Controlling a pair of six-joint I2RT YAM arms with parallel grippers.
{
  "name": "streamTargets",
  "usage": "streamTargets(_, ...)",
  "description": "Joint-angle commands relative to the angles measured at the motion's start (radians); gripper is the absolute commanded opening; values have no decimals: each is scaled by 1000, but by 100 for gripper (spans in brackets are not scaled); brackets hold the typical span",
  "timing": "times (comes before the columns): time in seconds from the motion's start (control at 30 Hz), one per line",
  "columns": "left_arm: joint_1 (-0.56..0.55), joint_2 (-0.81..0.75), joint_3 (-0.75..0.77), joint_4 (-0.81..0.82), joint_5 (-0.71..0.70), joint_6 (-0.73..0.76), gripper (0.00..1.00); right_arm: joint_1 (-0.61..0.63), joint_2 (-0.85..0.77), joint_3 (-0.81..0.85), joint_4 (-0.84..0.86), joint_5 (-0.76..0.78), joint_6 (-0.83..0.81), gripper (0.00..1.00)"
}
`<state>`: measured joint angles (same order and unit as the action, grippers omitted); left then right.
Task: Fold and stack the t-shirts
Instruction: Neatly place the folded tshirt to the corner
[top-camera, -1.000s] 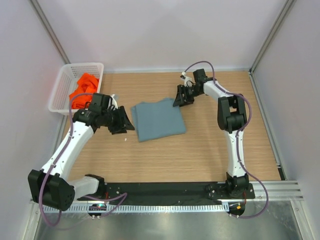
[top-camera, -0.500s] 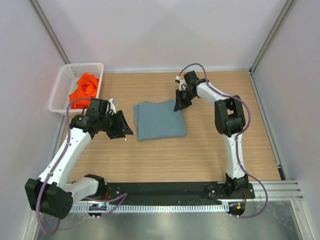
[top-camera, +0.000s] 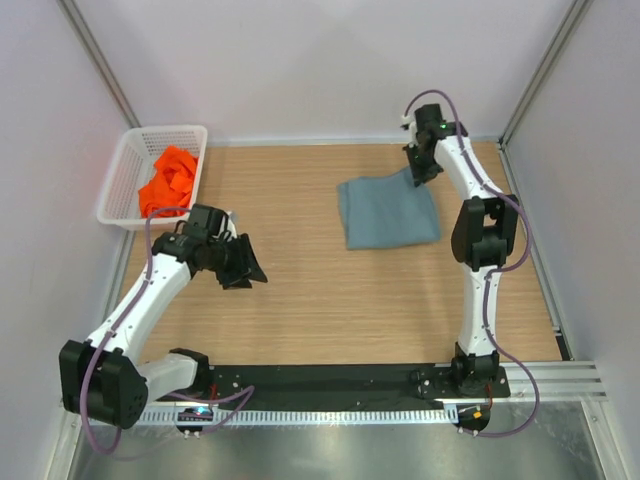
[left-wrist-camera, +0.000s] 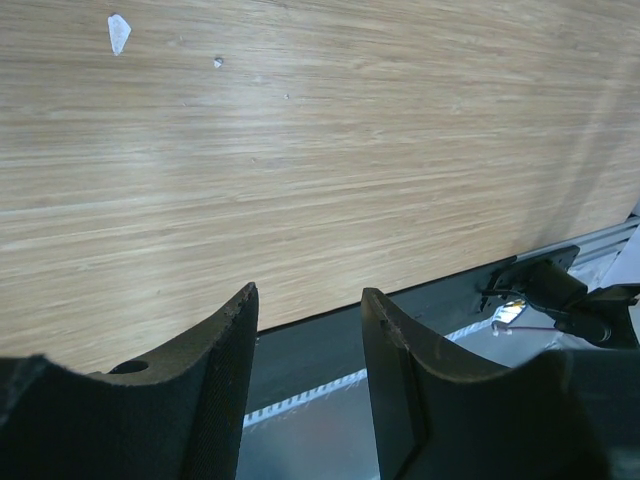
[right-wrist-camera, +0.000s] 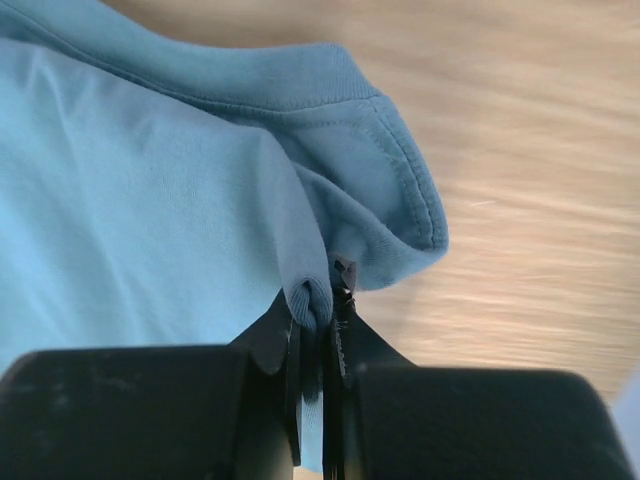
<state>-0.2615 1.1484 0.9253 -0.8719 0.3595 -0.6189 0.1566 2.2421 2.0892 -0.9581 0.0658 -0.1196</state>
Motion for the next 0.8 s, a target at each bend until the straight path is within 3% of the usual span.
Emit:
streamTargets(0.0, -5, 19, -2, 39, 21, 13, 47, -80, 31, 164, -36, 86, -155, 2)
streamTargets(0.23, -5, 89, -23, 91, 10, 36, 46, -245, 180, 440, 5, 83, -253, 1)
streamTargets(0.63, -5, 217, 38, 60, -19, 110, 45, -307, 280, 390, 416, 141, -316, 1)
streamTargets(0.77, -5, 238, 55, 48, -37, 128, 45, -312, 329, 431, 458, 147, -408, 2)
